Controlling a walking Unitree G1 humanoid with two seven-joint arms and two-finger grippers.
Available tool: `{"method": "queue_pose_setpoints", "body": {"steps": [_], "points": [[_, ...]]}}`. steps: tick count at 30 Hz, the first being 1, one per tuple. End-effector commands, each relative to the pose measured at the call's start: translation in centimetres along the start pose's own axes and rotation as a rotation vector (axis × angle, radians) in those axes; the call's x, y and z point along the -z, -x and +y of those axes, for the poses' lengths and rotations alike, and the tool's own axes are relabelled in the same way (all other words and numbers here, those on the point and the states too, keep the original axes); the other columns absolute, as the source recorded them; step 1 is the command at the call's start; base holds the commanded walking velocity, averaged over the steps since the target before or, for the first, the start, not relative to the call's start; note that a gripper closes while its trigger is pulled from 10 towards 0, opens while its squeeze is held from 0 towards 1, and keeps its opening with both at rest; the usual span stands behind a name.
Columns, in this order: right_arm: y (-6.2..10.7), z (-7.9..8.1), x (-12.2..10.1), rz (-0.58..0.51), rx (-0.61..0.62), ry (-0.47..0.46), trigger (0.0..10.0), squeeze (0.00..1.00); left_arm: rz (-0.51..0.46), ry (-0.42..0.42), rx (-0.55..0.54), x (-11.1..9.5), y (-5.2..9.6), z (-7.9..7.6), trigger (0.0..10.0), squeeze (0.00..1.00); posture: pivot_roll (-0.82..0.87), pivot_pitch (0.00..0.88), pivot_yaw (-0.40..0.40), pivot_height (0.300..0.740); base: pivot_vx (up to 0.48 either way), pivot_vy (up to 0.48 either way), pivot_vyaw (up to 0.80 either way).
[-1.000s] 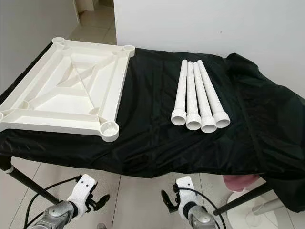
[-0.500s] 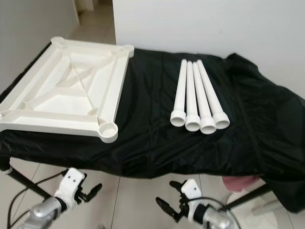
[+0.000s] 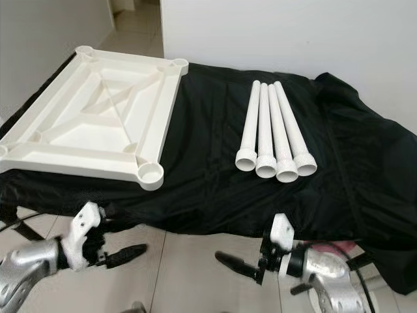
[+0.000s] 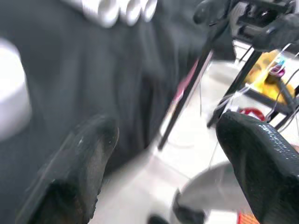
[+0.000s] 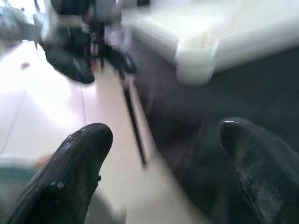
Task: Building children table
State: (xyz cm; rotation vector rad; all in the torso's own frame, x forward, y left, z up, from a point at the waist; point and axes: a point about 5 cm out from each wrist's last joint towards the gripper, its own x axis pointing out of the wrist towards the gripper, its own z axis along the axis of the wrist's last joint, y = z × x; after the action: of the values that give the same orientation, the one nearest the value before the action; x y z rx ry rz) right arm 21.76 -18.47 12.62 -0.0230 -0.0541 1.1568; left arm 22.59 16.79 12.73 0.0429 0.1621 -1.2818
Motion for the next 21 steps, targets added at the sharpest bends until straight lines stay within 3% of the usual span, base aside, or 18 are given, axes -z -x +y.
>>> {"method": "queue_pose_setpoints", "body": {"steps": [1, 11, 13, 16, 17, 19, 21], "points": [[0.6, -0.5, -0.9, -0.031, 0.034, -0.007, 10.0, 0.0, -0.015, 0.013, 0.019, -0.6, 0.6, 0.1, 10.0, 0.0, 0.02, 0.0, -0.029, 0.74, 0.0, 0.0, 0.0], [0.1, -1.4, -2.0, -0.08, 0.094, 0.0, 10.0, 0.0, -0.001, 0.01, 0.011, -1.6, 1.0, -0.1, 10.0, 0.0, 0.02, 0.0, -0.029, 0.74, 0.0, 0.0, 0.0], [-0.2, -2.0, -2.3, -0.101, 0.165, 0.007, 10.0, 0.0, -0.033, 0.017, -0.023, -2.1, 0.8, 0.1, 10.0, 0.0, 0.02, 0.0, -0.029, 0.74, 0.0, 0.0, 0.0], [-1.1, -4.5, -3.3, -0.182, 0.453, 0.012, 10.0, 0.0, -0.158, 0.018, -0.238, -3.6, 0.5, 2.5, 10.0, 0.0, 0.01, 0.0, -0.028, 0.74, 0.0, 0.0, 0.0], [-1.1, -4.5, -3.3, -0.182, 0.453, 0.012, 10.0, 0.0, -0.158, 0.018, -0.238, -3.6, 0.5, 2.5, 10.0, 0.0, 0.01, 0.0, -0.028, 0.74, 0.0, 0.0, 0.0], [-1.4, -5.9, -3.9, -0.213, 0.608, -0.007, 10.0, 0.0, -0.208, 0.018, -0.353, -4.2, 0.5, 4.0, 10.0, 0.0, 0.01, 0.0, -0.028, 0.74, 0.0, 0.0, 0.0], [-1.4, -6.5, -4.1, -0.224, 0.68, -0.015, 10.0, 0.0, -0.227, 0.02, -0.406, -4.4, 0.5, 4.6, 10.0, 0.0, 0.01, 0.0, -0.027, 0.74, 0.0, 0.0, 0.0]]}}
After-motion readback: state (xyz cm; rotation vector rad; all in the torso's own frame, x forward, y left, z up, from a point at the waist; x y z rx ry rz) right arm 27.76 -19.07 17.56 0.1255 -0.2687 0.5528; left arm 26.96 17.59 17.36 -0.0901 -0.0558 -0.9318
